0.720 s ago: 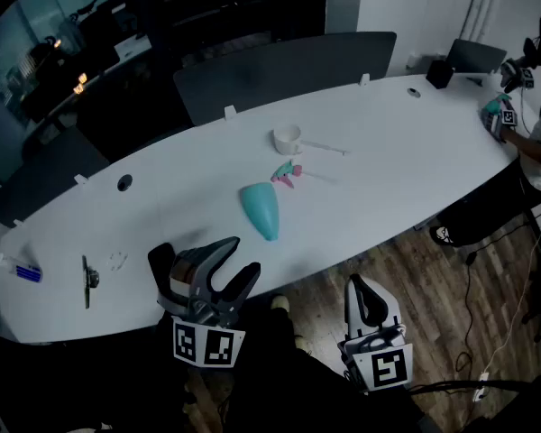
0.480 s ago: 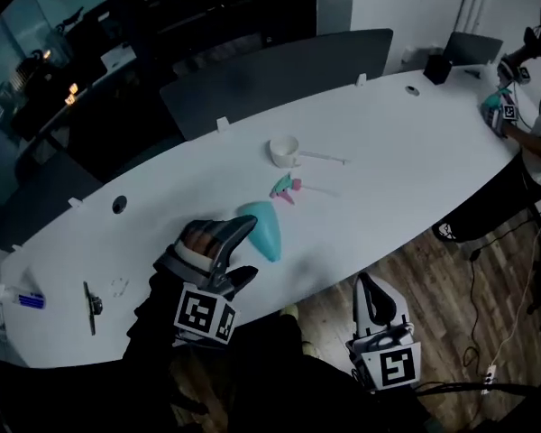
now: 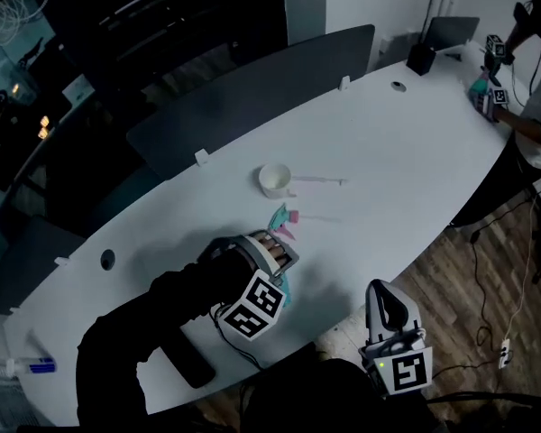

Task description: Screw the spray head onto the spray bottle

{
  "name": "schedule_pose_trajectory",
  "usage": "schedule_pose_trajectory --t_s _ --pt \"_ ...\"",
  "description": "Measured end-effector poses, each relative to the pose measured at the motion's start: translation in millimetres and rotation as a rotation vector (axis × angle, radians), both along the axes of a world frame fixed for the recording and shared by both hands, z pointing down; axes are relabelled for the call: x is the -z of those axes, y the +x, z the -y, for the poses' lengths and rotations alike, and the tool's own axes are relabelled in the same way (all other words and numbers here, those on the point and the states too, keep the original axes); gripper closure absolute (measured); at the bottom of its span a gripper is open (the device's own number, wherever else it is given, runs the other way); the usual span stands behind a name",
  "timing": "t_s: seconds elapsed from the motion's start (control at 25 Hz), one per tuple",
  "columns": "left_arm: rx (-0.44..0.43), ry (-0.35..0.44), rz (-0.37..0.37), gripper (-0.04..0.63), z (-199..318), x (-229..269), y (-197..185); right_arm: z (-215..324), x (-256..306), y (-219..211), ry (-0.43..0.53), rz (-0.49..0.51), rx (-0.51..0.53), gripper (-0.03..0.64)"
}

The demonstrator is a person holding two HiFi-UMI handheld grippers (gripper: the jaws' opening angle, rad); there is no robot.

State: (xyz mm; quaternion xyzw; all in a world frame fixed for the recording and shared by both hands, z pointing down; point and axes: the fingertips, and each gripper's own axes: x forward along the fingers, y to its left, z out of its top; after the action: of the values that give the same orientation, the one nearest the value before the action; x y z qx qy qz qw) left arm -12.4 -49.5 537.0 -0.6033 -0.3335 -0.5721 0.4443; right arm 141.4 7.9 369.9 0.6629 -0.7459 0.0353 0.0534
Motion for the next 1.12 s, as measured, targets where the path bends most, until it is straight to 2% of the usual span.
schedule_pose_trajectory --t_s 0.12,0.24,0.36,0.6,0.76,0.88,0.96,1.04,1.12 --pt "-0.072 0.000 0.116 0.002 9 -24 -13 6 -9 3 -0.028 0.005 -0.043 0.604" --pt "-0.102 0.013 0.183 0.002 18 -36 -24 13 -16 4 -0.055 0.020 -0.065 0.604" --pt "-0.092 0.000 0.204 0.003 20 -45 -29 23 -17 2 -0.062 0.023 -0.053 0.604" --pt "-0.013 -0.031 0.222 0.003 13 -57 -32 43 -12 -3 -0.065 0.017 0.019 0.604" --pt "0.084 -0.063 0.206 0.009 5 -62 -30 52 -8 -6 -0.068 0.009 0.078 0.604" --pt "0.129 -0.032 0.220 0.027 6 -61 -30 58 -7 -8 -0.068 -0.003 0.113 0.604" --pt "0.218 -0.001 0.219 0.045 12 -60 -33 63 -6 -10 -0.063 -0.001 0.130 0.604" --pt "0.367 -0.036 0.134 0.055 17 -54 -30 65 -4 -13 -0.053 -0.002 0.151 0.604" --pt "0.561 -0.148 -0.048 0.063 19 -37 -16 66 -3 -15 -0.049 -0.002 0.176 0.604"
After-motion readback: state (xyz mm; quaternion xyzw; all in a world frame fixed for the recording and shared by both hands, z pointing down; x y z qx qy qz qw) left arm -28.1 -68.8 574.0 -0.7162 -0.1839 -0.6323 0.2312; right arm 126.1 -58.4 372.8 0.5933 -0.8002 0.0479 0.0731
